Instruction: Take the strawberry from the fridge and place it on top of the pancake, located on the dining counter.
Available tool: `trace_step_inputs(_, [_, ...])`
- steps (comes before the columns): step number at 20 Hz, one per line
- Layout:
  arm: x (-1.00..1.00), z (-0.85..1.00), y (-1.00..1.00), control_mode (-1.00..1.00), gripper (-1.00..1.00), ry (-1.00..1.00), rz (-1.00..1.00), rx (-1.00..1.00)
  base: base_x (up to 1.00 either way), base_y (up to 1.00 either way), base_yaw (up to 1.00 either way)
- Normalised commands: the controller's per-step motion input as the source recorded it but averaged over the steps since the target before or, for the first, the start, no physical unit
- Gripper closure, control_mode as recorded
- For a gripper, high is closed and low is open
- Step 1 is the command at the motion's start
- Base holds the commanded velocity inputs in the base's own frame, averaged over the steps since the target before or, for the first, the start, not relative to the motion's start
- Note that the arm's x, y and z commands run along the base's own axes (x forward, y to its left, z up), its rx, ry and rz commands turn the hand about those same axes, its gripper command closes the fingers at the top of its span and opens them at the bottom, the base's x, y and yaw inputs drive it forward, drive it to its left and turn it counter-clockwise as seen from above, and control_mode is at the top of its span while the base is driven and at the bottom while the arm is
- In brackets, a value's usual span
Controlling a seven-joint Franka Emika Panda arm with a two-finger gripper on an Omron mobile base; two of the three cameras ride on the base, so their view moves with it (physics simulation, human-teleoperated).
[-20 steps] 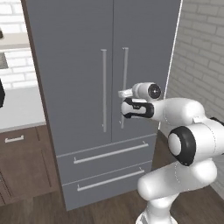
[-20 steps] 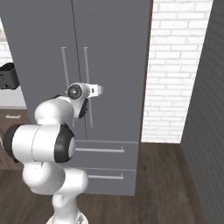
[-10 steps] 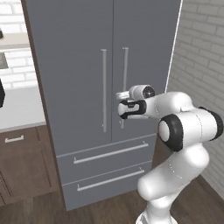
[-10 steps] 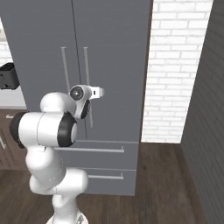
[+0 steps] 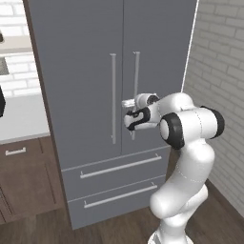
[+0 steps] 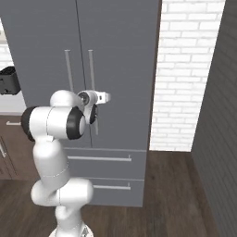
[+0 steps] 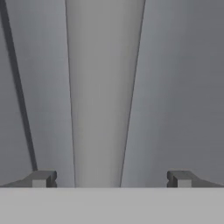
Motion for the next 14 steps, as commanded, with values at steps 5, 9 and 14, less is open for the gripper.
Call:
trace_step_inputs(5, [0.47,-0.25,0.01,-1.0,-1.0,-0.03,0.0,0.0,0.0,0.0,0.0])
trace_step_inputs(9, [0.77,-0.28,0.09,-1.0,-1.0,0.0,0.0,0.0,0.0,0.0,0.0])
trace_step_inputs(14, [0.76,-0.12,0.19,-1.0,1.0,0.01,0.0,-0.01,0.0,0.0,0.0])
